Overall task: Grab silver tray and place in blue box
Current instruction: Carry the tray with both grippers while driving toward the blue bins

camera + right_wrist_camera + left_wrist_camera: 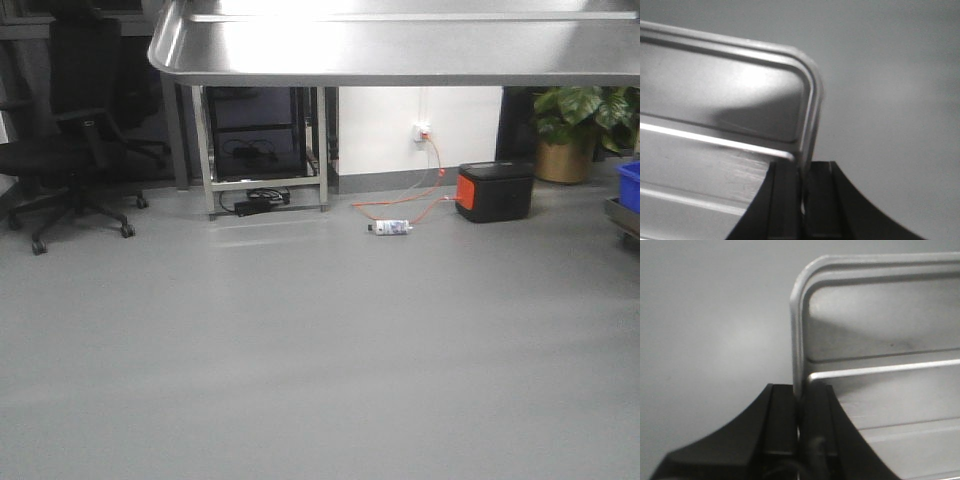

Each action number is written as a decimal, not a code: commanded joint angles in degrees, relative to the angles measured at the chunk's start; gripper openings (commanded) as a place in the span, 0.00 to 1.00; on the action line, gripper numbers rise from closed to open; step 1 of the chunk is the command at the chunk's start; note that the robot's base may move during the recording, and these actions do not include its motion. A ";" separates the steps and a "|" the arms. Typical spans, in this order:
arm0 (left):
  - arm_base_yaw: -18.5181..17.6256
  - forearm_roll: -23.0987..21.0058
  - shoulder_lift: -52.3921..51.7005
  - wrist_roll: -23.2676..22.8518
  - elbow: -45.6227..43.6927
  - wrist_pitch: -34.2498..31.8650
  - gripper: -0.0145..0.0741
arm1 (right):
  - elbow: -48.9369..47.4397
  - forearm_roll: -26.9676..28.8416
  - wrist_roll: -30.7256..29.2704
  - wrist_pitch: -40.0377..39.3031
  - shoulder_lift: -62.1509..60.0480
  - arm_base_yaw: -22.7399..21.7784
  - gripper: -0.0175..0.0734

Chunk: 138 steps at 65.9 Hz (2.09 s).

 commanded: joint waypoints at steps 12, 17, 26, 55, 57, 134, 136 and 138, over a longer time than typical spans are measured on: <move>-0.32 1.30 -1.87 1.29 -1.64 -1.74 0.05 | -1.70 -1.55 -1.17 -3.28 -1.48 0.03 0.26; -0.32 1.30 -1.87 1.29 -1.64 -1.74 0.05 | -1.70 -1.55 -1.17 -3.28 -1.48 0.03 0.26; -0.32 1.30 -1.87 1.29 -1.64 -1.85 0.05 | -1.70 -1.55 -1.17 -3.28 -1.48 0.03 0.26; -0.13 1.23 -1.87 1.29 -1.64 -2.09 0.05 | -1.70 -1.55 -1.17 -3.28 -1.42 0.03 0.26; -0.13 1.23 -1.87 1.29 -1.64 -2.09 0.05 | -1.70 -1.55 -1.17 -3.28 -1.43 -0.06 0.26; -0.13 1.16 -1.74 1.29 -1.64 -2.22 0.05 | -1.70 -1.55 -1.17 -3.22 -1.43 -0.04 0.26; -0.13 1.16 -1.74 1.29 -1.64 -2.22 0.05 | -1.70 -1.55 -1.17 -3.22 -1.43 -0.04 0.26; -0.13 1.27 -1.74 1.29 -1.64 -2.22 0.05 | -1.70 -1.55 -1.17 -3.22 -1.43 -0.04 0.26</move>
